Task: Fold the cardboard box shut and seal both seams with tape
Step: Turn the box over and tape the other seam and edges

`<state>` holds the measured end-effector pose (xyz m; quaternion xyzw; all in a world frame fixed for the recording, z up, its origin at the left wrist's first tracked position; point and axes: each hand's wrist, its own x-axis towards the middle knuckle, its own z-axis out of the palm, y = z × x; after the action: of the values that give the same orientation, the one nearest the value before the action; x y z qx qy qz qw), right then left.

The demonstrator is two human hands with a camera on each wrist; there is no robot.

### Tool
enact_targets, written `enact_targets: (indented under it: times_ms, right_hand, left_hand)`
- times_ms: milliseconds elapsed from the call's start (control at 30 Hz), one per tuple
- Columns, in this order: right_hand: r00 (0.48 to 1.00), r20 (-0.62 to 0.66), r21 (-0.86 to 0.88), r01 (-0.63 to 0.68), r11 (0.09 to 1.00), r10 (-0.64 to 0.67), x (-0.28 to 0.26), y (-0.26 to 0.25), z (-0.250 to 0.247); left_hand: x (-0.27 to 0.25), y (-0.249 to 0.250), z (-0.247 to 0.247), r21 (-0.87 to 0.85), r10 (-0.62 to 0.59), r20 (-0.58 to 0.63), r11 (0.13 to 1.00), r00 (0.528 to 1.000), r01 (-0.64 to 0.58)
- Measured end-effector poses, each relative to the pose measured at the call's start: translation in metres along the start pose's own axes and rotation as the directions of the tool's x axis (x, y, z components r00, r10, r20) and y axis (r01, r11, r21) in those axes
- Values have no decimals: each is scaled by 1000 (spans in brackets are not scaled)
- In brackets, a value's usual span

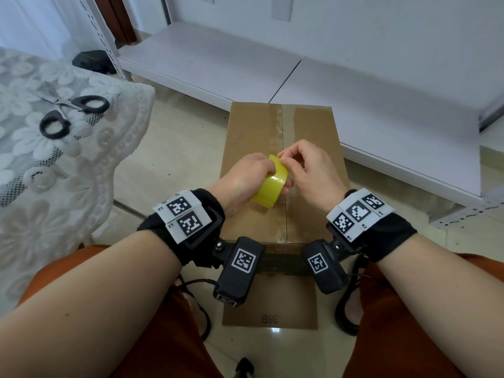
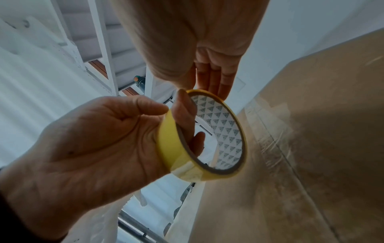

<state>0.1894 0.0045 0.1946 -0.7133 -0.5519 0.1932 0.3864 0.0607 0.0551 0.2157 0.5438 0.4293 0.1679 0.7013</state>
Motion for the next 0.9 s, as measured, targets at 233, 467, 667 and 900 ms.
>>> enact_targets:
  times_ms: [233, 467, 667, 900]
  right_hand:
    - [985, 102, 192, -159, 968, 142, 5, 2, -7]
    - [969, 186, 324, -214, 921, 160, 3, 2, -11]
    - [995, 34, 150, -98, 984, 94, 2, 1, -5]
    - [989, -105, 102, -90, 991, 101, 4, 3, -2]
  left_hand:
    - [-1, 1, -3, -2, -25, 6, 1000, 1000, 25]
    - [-5, -1, -2, 46, -40, 12, 998, 999, 40]
    - [-3, 0, 0, 22, -30, 23, 999, 999, 30]
    - [-4, 0, 2, -9, -33, 70, 999, 997, 34]
